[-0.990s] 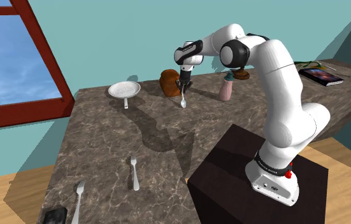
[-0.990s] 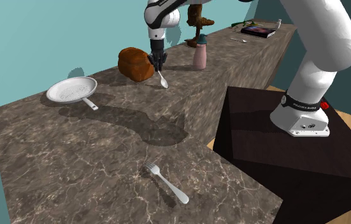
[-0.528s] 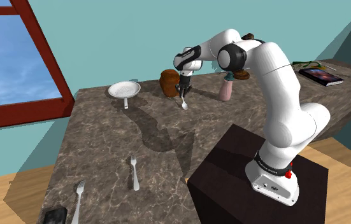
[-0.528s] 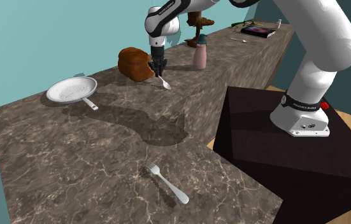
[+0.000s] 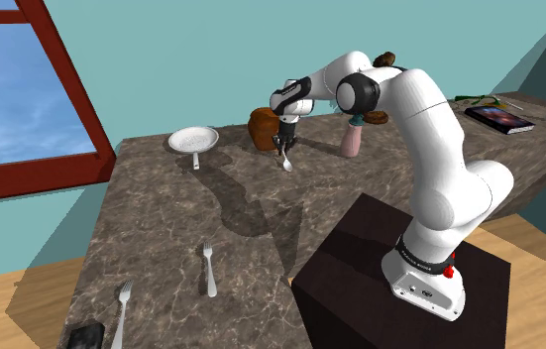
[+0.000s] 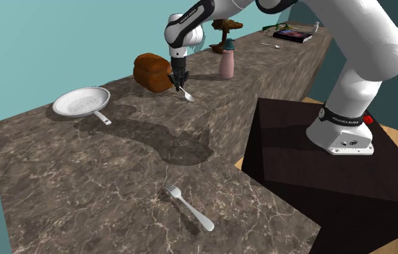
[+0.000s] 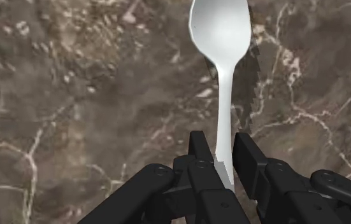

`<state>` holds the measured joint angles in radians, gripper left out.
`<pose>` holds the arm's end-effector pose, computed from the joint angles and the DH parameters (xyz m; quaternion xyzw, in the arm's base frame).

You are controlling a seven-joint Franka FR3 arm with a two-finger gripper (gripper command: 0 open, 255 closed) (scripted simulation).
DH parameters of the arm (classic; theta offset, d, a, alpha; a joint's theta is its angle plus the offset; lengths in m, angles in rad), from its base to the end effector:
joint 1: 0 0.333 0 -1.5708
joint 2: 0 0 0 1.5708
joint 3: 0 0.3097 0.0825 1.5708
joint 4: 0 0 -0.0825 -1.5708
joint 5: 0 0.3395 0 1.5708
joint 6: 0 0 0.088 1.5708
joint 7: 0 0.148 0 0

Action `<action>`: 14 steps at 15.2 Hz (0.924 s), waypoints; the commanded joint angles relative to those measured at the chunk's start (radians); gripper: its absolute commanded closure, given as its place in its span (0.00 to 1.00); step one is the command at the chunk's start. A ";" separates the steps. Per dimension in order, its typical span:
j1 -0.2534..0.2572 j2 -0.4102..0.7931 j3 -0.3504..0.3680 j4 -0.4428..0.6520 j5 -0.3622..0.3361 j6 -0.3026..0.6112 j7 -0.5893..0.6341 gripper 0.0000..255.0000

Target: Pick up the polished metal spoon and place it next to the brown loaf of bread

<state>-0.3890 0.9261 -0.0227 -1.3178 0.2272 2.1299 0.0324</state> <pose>0.6367 -0.2555 0.1504 -0.9551 0.2787 0.0396 0.0924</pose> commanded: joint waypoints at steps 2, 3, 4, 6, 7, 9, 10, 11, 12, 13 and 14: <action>0.000 0.012 -0.001 -0.001 -0.001 -0.003 0.002 1.00; 0.000 0.012 -0.001 -0.001 -0.001 -0.003 0.002 1.00; 0.000 0.012 -0.001 -0.001 -0.001 -0.003 0.002 1.00; 0.000 0.018 -0.001 0.008 -0.001 -0.005 0.002 0.00; 0.001 0.021 -0.001 0.015 -0.002 -0.009 0.004 0.00; 0.000 0.020 -0.001 0.013 -0.002 -0.008 0.003 0.00; 0.000 0.020 -0.001 0.013 -0.002 -0.008 0.003 0.00; 0.000 0.011 -0.001 -0.001 -0.001 -0.003 0.002 0.00; -0.002 -0.006 -0.003 0.002 -0.003 -0.024 0.003 0.00; -0.004 -0.023 -0.005 0.007 -0.005 -0.046 0.004 0.00; -0.007 -0.039 -0.007 0.014 -0.007 -0.069 0.005 0.00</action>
<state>-0.3928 0.9009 -0.0274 -1.3118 0.2223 2.0842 0.0370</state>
